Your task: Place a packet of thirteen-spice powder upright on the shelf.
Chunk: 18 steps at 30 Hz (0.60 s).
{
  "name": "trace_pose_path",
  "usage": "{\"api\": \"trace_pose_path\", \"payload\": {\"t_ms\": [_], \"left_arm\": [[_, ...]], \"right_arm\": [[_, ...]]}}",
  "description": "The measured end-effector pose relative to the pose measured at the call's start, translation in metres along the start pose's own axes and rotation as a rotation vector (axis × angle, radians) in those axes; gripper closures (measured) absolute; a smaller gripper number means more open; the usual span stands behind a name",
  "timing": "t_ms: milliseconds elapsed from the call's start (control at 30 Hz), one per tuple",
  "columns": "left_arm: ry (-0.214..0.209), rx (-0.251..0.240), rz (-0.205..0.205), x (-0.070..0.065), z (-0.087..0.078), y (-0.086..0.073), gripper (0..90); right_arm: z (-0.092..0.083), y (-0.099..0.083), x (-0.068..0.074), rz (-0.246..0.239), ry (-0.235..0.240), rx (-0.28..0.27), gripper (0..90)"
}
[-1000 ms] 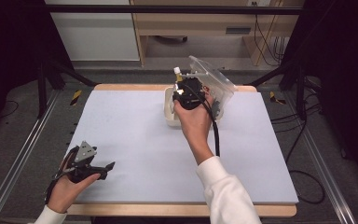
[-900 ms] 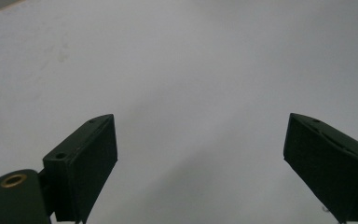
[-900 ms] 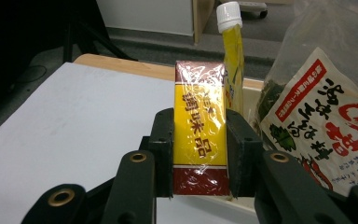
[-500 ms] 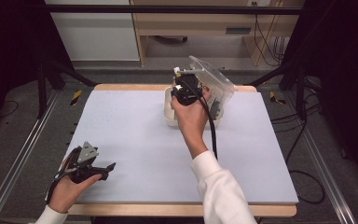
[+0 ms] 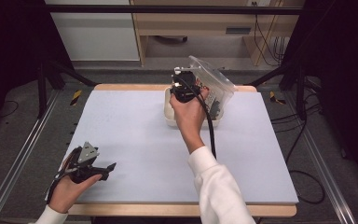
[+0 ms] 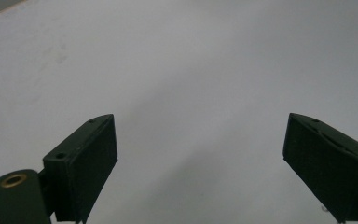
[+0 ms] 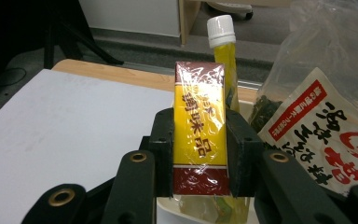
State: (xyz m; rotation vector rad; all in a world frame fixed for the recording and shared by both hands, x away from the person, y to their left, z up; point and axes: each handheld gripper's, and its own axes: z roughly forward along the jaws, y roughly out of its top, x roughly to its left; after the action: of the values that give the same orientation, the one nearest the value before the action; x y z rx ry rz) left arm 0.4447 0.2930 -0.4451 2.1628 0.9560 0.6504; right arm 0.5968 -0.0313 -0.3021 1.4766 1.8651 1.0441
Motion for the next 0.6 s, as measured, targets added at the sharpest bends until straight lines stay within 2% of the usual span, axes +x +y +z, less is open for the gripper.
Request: {"api": "trace_pose_path", "payload": {"t_ms": [100, 367, 600], "left_arm": [[0.001, 0.0, 0.003, 0.0, 0.0, 0.0, 9.5], [-0.001, 0.002, 0.004, 0.0, 0.0, 0.0, 9.5], [-0.001, -0.001, 0.008, 0.0, -0.001, 0.0, 9.6]], "right_arm": [[0.003, 0.002, 0.003, 0.0, -0.006, 0.001, 68.2], [0.006, 0.004, 0.016, -0.037, -0.012, 0.0, 68.2], [0.017, 0.003, 0.025, -0.046, -0.028, 0.026, 68.2]]}}
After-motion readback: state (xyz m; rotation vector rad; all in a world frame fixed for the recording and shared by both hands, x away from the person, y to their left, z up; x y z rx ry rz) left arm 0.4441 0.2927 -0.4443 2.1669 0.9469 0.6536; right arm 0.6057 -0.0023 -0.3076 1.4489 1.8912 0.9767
